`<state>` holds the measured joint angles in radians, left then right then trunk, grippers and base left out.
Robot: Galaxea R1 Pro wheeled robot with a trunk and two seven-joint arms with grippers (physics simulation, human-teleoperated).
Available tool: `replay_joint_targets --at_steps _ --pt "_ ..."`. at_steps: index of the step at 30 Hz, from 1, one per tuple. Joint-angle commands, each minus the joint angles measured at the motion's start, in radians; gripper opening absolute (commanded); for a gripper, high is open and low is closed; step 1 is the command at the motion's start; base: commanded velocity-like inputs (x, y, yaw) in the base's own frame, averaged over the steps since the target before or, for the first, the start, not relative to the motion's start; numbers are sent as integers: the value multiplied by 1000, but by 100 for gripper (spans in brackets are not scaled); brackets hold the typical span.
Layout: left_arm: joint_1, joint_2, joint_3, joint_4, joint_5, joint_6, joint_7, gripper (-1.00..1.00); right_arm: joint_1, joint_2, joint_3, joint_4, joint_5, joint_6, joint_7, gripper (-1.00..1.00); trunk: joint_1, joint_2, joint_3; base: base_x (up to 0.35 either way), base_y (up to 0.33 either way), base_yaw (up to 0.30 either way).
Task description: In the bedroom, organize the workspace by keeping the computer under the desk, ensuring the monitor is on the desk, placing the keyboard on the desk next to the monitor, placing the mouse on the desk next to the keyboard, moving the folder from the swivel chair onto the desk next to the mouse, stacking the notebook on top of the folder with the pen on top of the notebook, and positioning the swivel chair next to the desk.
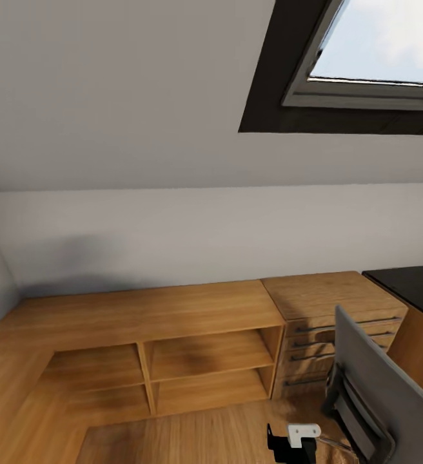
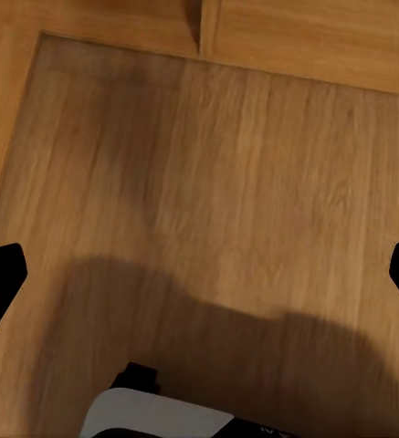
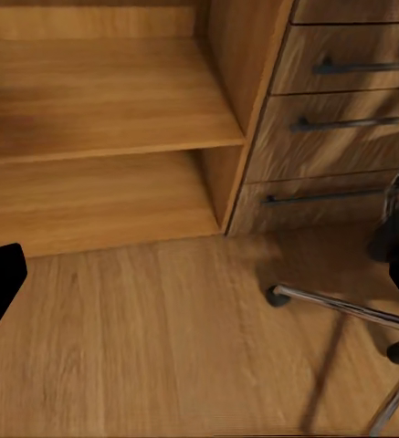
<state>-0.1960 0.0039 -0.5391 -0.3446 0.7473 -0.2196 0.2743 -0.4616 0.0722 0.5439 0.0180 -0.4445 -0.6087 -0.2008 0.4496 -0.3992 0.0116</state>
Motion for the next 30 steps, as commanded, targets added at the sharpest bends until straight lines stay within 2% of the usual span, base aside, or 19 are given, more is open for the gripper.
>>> replay_joint_targets --at_steps 1,10,30 --pt "0 1 -9 0 7 -4 6 100 -1 1 8 2 -4 -2 -5 100 0 -1 -1 0 7 -275" --pt "0 0 -11 -1 7 -4 6 100 0 2 8 2 -5 0 -6 100 0 -1 -8 0 95 -235" --pt "0 0 -10 -1 7 -6 6 100 -1 3 8 2 -5 3 -6 100 0 -1 -34 0 10 -156"
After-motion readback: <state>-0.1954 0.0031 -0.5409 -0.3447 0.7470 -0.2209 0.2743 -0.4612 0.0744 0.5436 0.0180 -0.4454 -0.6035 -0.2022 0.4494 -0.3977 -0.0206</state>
